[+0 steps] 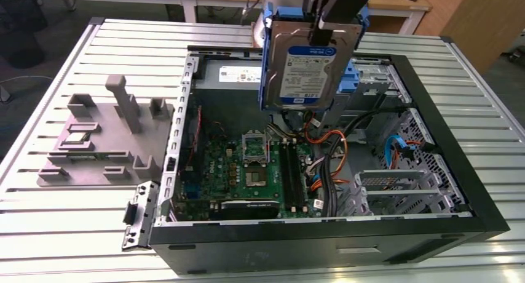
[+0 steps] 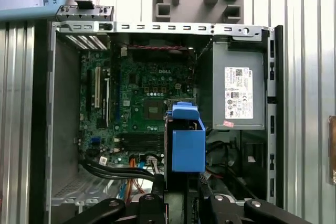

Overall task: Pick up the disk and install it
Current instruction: 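Pick up the disk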

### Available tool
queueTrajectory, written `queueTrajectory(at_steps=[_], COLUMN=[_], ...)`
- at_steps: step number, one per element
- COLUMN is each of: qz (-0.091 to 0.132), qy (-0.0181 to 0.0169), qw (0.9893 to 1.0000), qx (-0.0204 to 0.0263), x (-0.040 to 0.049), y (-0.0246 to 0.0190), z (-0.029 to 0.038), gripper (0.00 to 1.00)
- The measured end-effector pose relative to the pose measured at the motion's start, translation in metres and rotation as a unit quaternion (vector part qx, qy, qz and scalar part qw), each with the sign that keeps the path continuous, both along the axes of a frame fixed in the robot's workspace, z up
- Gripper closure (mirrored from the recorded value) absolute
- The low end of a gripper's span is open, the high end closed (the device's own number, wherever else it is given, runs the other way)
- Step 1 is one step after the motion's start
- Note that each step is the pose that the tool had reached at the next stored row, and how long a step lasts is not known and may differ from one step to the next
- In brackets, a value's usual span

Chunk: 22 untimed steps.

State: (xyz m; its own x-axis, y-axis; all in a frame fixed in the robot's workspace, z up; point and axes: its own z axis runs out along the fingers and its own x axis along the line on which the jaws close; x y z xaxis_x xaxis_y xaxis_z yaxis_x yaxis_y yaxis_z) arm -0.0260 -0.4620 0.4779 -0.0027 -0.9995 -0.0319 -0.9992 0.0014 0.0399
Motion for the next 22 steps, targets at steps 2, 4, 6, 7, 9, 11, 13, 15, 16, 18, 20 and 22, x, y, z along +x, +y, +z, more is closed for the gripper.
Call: queueTrajectory(at_steps=[2,4,6,7,9,11,13,15,16,18,20,22], qz=[0.000,0.000,0.000,0.000,0.000,0.000,0.000,0.000,0.000,0.000,0.000,0.000], qy=[0.0000,0.0000,0.0000,0.0000,0.0000,0.0000,0.0000,0.0000,0.0000,0.0001,0.0001,0.0001], qw=[1.0000,1.0000,1.0000,1.0000,1.0000,1.0000,1.0000,1.0000,1.0000,1.0000,1.0000,1.0000], qx=[0.0001,0.0000,0.0001,0.0001,0.0001,0.0001,0.0001,0.0001,0.0000,0.0000,0.0000,0.0001], x=[0.0006,0.0010,0.0012,0.0014,0.0015,0.0017,0.0018,0.0019,0.0020,0.0022,0.0024,0.0026], y=[-0.0063,-0.0125,-0.0190,-0.0221,-0.0284,-0.0350,-0.0416,-0.0482,-0.0514,-0.0580,-0.0642,-0.0700], z=[-0.0002,-0.0002,-0.0003,-0.0004,-0.0004,-0.0005,-0.0005,-0.0006,-0.0007,-0.0007,-0.0008,-0.0008], gripper=[0.65,0.65,0.65,0.65,0.65,0.65,0.65,0.65,0.65,0.65,0.65,0.65])
